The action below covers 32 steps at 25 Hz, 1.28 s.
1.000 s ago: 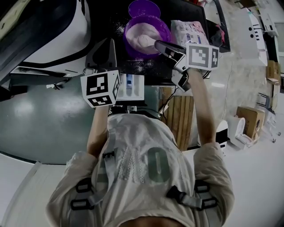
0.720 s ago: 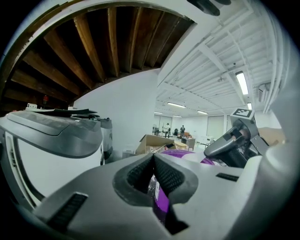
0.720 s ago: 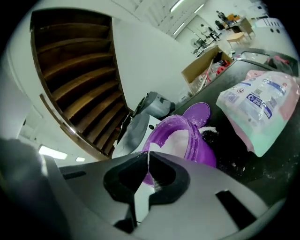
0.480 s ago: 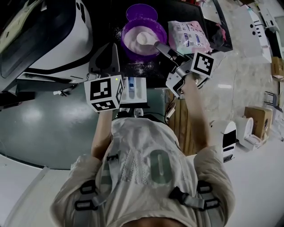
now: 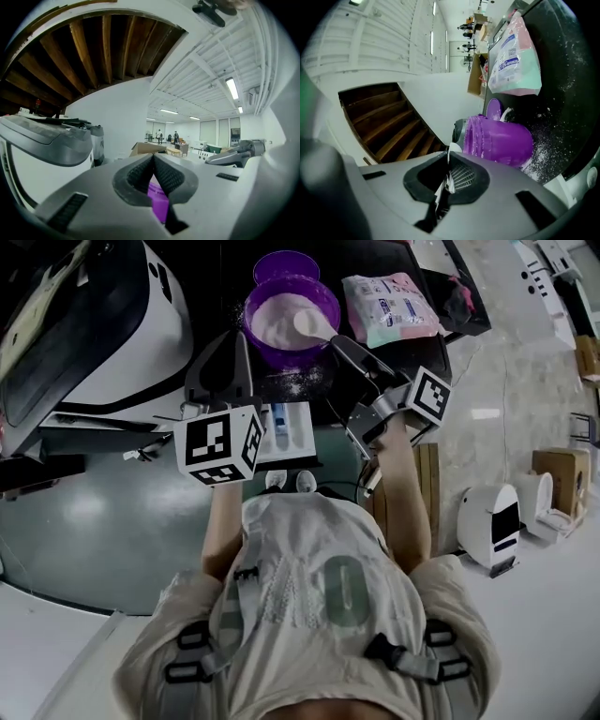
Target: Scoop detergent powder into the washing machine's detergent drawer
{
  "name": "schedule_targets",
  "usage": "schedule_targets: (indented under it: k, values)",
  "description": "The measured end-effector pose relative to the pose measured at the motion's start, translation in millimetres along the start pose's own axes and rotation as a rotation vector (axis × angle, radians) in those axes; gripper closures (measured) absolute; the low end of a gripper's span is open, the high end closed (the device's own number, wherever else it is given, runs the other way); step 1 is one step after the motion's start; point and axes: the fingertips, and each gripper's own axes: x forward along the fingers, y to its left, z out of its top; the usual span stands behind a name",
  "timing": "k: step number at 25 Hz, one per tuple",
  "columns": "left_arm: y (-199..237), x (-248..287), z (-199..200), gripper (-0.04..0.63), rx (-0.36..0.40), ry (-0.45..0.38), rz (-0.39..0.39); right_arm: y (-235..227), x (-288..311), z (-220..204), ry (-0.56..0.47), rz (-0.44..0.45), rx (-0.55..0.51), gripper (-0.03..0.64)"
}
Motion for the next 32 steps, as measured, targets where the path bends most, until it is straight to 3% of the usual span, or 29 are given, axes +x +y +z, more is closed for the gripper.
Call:
schedule_targets:
  k: [3,15,22,32]
  values:
    - [-11,-9,-2,0.575,0.016,-0.007,-0.016,6,-23,-5,-0.043,0.036,0.034,0.604]
    - [-28,-34,-18,0.575,0.024,-0.013,-0.04,-7,-74,-42,-0.085,0.021,0.072,0.604]
    - [-27,-50,-40,0.575,0.036,0.016,-0.024,-27,-87,-64,-0.092,0.002,0.126,0.604]
    - [-20,-65,-38,0.575,0.053,0.007,-0.005,-22,-89,-74,-0.082,0.029,0.121,0.604]
